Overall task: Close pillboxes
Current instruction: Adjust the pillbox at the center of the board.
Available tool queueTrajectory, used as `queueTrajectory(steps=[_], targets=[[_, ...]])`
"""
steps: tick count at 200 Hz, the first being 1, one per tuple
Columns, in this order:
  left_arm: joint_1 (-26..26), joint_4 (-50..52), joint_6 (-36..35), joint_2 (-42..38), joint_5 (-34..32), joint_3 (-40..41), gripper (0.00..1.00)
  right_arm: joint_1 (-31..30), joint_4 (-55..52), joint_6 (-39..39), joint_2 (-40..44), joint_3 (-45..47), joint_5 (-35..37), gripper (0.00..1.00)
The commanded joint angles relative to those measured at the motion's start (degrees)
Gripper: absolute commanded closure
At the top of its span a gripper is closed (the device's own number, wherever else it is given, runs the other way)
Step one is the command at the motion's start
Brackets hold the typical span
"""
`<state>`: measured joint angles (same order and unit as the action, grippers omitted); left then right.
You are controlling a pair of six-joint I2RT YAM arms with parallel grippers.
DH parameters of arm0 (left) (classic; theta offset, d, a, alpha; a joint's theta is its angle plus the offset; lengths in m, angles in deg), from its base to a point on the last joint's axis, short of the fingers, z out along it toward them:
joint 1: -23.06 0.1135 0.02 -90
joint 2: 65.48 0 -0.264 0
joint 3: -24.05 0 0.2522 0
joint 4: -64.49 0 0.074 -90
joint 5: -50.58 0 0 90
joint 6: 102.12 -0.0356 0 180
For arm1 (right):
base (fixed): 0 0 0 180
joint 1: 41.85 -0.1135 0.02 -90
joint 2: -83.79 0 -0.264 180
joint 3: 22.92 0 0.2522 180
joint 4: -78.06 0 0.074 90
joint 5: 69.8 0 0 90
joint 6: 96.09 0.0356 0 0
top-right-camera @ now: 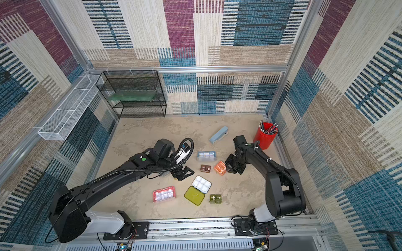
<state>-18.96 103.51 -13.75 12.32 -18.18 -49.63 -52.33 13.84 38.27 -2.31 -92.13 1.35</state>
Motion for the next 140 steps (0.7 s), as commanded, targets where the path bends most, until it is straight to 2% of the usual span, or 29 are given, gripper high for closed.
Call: queueTrajectory(steps=[1, 45, 110, 140], targets=[[0.1, -0.3, -1.7, 0.2, 0.4, -0.2, 0.11, -0.1, -1.3, -1.0, 0.4, 0.1, 1.6, 0.85], [0.0, -0.8, -1.3, -0.7, 0.4, 1.0, 0.11, -0.1, -3.6, -2.7, 0.4, -0.8, 4.3, 0.86], [0.0, -0.9, -0.8, -1.1, 0.5, 1.4, 0.12, -0.1, -5.1, -4.7, -0.3, -2.1, 6.4, 0.96], [0.0, -0.8, -0.9, -1.4, 0.2, 1.3, 0.12, -0.1, -7.2, -6.3, -0.5, -3.8, 8.7, 0.96]])
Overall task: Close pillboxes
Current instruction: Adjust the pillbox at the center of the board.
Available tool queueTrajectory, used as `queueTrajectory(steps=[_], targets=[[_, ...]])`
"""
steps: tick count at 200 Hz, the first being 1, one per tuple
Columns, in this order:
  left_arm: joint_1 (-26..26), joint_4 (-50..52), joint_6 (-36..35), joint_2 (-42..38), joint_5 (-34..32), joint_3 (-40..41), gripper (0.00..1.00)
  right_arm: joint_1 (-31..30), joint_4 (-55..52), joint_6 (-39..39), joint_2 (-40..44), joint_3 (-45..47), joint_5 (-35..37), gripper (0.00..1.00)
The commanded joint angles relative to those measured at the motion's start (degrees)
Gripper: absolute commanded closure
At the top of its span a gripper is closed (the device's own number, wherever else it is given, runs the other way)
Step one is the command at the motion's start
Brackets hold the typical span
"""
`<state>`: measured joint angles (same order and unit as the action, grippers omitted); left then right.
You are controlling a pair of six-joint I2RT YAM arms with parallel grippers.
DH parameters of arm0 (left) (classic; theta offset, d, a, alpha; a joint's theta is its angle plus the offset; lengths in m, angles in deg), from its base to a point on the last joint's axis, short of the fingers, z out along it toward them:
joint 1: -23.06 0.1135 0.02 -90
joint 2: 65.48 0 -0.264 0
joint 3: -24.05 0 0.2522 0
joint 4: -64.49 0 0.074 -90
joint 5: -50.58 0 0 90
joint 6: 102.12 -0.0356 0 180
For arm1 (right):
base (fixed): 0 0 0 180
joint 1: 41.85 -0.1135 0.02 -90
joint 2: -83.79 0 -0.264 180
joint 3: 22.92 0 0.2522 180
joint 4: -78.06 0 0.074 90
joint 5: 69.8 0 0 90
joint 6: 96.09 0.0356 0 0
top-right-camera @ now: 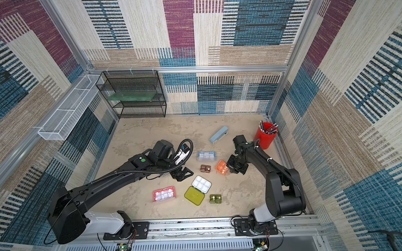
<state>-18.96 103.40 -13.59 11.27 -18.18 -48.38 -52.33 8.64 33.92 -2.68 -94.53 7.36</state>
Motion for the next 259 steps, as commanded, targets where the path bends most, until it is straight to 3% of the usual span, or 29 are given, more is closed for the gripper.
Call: queueTrajectory(steps=[1, 84, 132, 259], targets=[[0.0, -0.7, -1.1, -0.4, 0.2, 0.1, 0.12, -0.1, -2.2, -2.0, -0.1, -1.4, 2.8, 0.96], [0.0, -1.9, -0.9, 1.5, 1.4, -1.7, 0.12, -1.2, -17.4, -8.9, -1.3, -8.2, 14.1, 0.95], [0.0, -2.6, -1.2, 1.8, 1.8, -1.7, 0.12, -4.8, -21.9, -11.0, -7.6, -11.5, 19.2, 0.95], [0.0, -0.2, -3.8, 1.5, 1.3, -2.4, 0.12, -14.1, -22.6, -6.7, -20.0, -17.8, 31.9, 0.95]])
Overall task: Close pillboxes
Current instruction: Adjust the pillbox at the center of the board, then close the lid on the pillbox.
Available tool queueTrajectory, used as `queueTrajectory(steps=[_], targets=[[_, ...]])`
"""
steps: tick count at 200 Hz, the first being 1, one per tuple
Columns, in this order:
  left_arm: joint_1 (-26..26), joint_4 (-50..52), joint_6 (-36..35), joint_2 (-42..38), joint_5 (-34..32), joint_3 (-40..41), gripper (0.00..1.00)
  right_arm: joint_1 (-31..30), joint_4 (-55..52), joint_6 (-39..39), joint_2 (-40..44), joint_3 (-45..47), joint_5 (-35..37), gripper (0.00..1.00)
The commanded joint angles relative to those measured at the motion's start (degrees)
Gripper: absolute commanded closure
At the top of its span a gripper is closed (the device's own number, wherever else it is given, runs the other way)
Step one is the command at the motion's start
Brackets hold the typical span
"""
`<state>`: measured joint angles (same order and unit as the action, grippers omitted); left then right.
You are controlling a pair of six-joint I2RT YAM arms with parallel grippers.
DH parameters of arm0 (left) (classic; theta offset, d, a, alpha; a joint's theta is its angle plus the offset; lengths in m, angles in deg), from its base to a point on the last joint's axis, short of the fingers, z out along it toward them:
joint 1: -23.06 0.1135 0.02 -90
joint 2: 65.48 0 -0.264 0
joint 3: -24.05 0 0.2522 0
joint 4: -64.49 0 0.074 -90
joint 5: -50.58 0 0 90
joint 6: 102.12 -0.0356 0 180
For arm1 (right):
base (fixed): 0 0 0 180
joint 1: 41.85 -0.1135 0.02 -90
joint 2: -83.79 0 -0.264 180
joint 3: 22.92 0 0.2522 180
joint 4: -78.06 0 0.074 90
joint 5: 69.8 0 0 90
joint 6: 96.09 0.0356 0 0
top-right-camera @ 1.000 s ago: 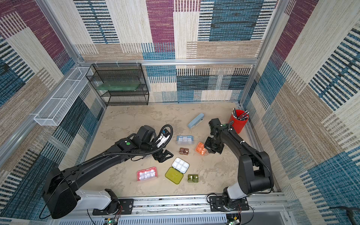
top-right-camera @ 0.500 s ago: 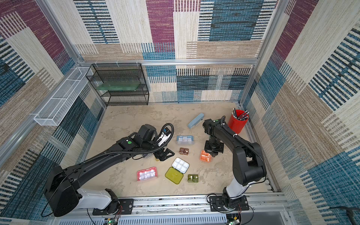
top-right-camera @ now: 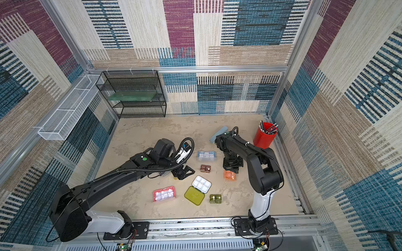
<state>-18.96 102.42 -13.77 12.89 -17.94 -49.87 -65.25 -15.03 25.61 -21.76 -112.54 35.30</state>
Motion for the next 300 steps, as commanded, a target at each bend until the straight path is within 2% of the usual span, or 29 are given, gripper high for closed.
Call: queueTrajectory(steps=[1, 40, 52, 74, 82, 93, 132, 173, 192, 200, 217, 230, 235, 249, 253, 275, 300], targets=[[0.0, 0.8, -3.6, -0.1, 1.0, -0.9, 0.12, -1.2, 1.1, 1.6, -0.9, 0.3, 4.1, 0.95], [0.0, 0.0, -3.2, -0.4, 0.7, -0.3, 0.12, -2.8, 1.1, 2.2, -2.1, -1.4, 3.3, 0.94], [0.0, -0.2, -3.2, -0.1, 0.8, -0.5, 0.12, -3.5, 1.1, 2.0, -2.4, -2.5, 3.0, 0.84], [0.0, 0.2, -3.8, 0.4, 0.8, -1.3, 0.12, -4.6, 1.1, 1.4, -2.6, -3.7, 2.4, 0.76], [0.0, 0.3, -4.0, 0.4, 0.7, -1.3, 0.12, -4.9, 1.1, 1.4, -2.6, -3.9, 2.0, 0.66], [0.0, 0.4, -4.1, 0.3, 0.5, -1.2, 0.12, -5.4, 1.1, 1.3, -2.6, -4.1, 1.8, 0.58], [0.1, 0.1, -3.4, -1.0, 0.3, 0.6, 0.12, -5.7, 1.1, 2.2, -1.8, -5.7, -2.6, 0.43], [0.1, 0.8, -3.5, -1.8, -0.5, 0.2, 0.12, -4.0, 1.0, 3.8, 2.6, -10.7, -9.6, 0.38], [0.2, 0.9, -3.2, -1.9, -0.7, -0.4, 0.12, -1.0, 1.1, 3.9, 7.5, -11.2, -11.4, 0.37], [0.2, 0.9, -2.8, -1.9, -0.6, -0.6, 0.12, 0.5, 1.3, 3.3, 9.7, -11.0, -12.1, 0.33], [0.7, 0.6, -1.6, -1.6, 0.2, -1.4, 0.12, 4.0, 3.3, 0.1, 15.2, -7.8, -14.3, 0.28], [1.0, 0.4, -0.5, -1.1, 1.0, -2.2, 0.12, 8.2, 6.8, -2.5, 20.4, -3.0, -19.5, 0.24], [1.3, 0.3, -0.1, -1.0, 1.3, -2.6, 0.12, 9.9, 8.8, -3.5, 22.6, -0.5, -21.9, 0.2], [2.0, 0.2, 1.4, -0.6, 2.6, -3.2, 0.12, 15.3, 14.4, -4.8, 28.3, 6.9, -29.8, 0.01], [2.2, 0.0, 2.0, -0.5, 3.0, -3.2, 0.12, 16.7, 16.0, -5.2, 29.8, 9.0, -32.1, 0.05], [4.0, -2.9, 6.4, -0.7, 6.3, -1.3, 0.12, 21.0, 23.5, -6.3, 35.5, 18.7, -39.0, 0.05], [6.5, -4.7, 11.1, -0.3, 9.2, -0.2, 0.12, 21.6, 27.0, -6.3, 36.9, 23.9, -39.5, 0.05]])
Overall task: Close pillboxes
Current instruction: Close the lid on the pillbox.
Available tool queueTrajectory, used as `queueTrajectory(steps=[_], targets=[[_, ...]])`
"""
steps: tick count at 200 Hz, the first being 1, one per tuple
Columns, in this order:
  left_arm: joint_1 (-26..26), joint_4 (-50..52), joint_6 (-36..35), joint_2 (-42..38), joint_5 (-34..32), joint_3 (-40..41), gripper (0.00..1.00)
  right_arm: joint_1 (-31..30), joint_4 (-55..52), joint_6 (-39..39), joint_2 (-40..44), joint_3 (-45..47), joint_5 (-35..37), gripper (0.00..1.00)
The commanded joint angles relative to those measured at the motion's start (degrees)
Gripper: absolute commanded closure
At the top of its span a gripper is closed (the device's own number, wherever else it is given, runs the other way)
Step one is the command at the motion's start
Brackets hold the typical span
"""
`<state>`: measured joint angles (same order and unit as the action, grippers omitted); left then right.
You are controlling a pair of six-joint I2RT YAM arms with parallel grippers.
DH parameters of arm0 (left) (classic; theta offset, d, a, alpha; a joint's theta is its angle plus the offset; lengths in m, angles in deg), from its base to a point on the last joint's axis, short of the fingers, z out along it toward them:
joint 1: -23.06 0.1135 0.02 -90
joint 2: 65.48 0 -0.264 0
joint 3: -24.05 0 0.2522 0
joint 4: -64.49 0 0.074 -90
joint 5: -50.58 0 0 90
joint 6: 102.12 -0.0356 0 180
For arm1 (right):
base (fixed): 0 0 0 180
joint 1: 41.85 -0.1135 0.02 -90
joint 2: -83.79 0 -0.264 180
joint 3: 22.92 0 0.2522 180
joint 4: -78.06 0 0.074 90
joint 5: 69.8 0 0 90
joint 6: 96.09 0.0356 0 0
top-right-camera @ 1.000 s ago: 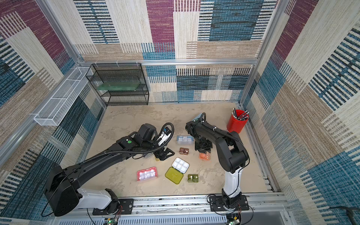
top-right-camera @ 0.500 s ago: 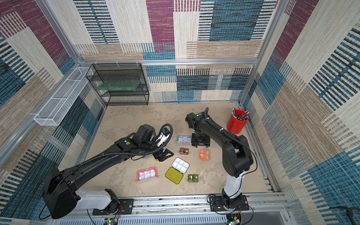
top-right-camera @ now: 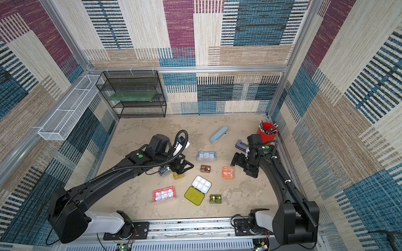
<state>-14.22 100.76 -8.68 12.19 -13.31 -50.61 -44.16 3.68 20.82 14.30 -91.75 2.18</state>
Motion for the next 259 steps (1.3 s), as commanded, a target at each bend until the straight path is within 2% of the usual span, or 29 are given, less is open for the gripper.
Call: queueTrajectory(steps=[1, 18, 38, 61, 259], targets=[[1.9, -3.1, 6.2, 0.5, 4.7, 0.5, 0.12, 0.5, 8.2, -1.5, 0.8, 3.3, -6.3, 0.05], [4.4, -2.6, 9.9, 1.8, 6.6, -0.2, 0.15, 0.8, 8.0, -2.4, 0.6, 5.3, -5.4, 0.05], [7.3, -2.3, 13.8, 4.4, 13.8, -1.2, 0.22, 0.9, 9.2, -3.2, 0.6, 7.6, -4.2, 0.05], [8.2, 0.8, 14.4, 7.2, 17.2, -3.4, 0.27, 0.9, 10.7, -3.7, -0.5, 9.0, -3.8, 0.05], [8.2, 0.0, 15.1, 4.5, 15.5, -0.9, 0.27, 0.9, 14.8, -6.5, -11.8, 8.5, -1.3, 0.05]])
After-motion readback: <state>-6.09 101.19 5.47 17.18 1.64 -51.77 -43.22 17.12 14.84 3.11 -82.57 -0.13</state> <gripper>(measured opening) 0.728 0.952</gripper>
